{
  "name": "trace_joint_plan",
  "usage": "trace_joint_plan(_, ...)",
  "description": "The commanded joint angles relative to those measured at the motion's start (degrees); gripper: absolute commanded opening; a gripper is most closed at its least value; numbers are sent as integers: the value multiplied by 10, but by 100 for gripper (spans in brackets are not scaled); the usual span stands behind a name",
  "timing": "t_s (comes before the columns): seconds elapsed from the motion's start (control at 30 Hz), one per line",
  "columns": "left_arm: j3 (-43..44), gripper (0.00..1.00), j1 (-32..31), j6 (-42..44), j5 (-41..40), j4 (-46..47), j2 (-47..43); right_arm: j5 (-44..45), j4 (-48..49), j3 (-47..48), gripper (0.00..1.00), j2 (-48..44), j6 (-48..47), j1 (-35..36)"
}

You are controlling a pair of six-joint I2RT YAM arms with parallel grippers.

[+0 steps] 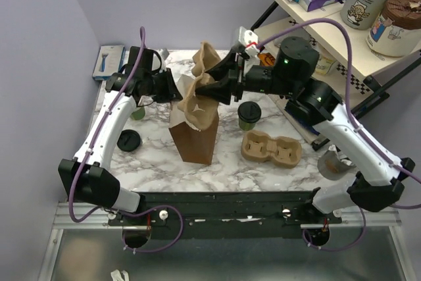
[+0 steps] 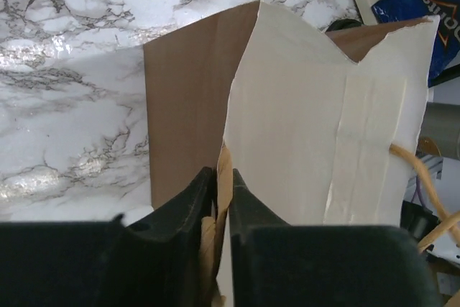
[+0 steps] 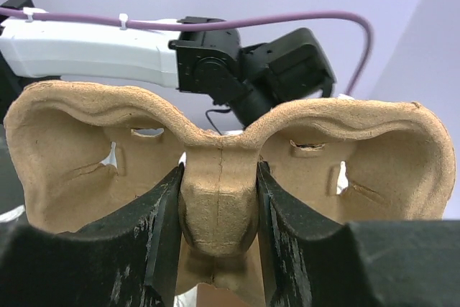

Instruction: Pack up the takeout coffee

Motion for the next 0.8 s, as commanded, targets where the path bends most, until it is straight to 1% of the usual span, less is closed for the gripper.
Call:
trace_joint_plan(0.0,45,37,-5,30,19,-28,6,-117,-57,57,36,52,14,-17)
trace_joint_plan(0.07,50,50,-5,33,23,-30,2,-129,-62,70,36,65,17,-21)
trace_joint_plan(0.1,50,65,-5,33,24,-29,-1,-134,-63,85,36,77,20,-24)
trace_joint_plan(0.2,52,77,-5,26,0,-31,-20,-148,-81,106,36,97,39,-40)
trace_joint_plan(0.23,49,79,-5,25,-9,-32,-35,-173,-94,114,36,107,42,-44)
trace_joint_plan(0.37,-1,92,-5,12,-47,-36,-84,-227,-127,149,36,135,40,-58)
trace_joint_plan(0.4,-11,99,-5,8,-53,-34,-94,-232,-133,157,36,140,40,-63)
trace_joint_plan(0.57,-72,99,-5,-34,-96,-24,-176,-259,-162,181,36,164,23,-67)
trace_joint_plan(0.63,-94,99,-5,-50,-84,-13,-207,-261,-163,188,36,178,29,-68)
trace_joint_plan(0.67,-107,99,-5,-54,-75,7,-215,-266,-165,194,36,186,30,-68)
trace_joint_plan(0.7,-130,99,-5,-59,-64,17,-221,-265,-168,212,36,206,32,-69)
trace_joint_plan(0.77,-149,98,-5,-84,-57,40,-229,-267,-191,239,36,229,35,-70)
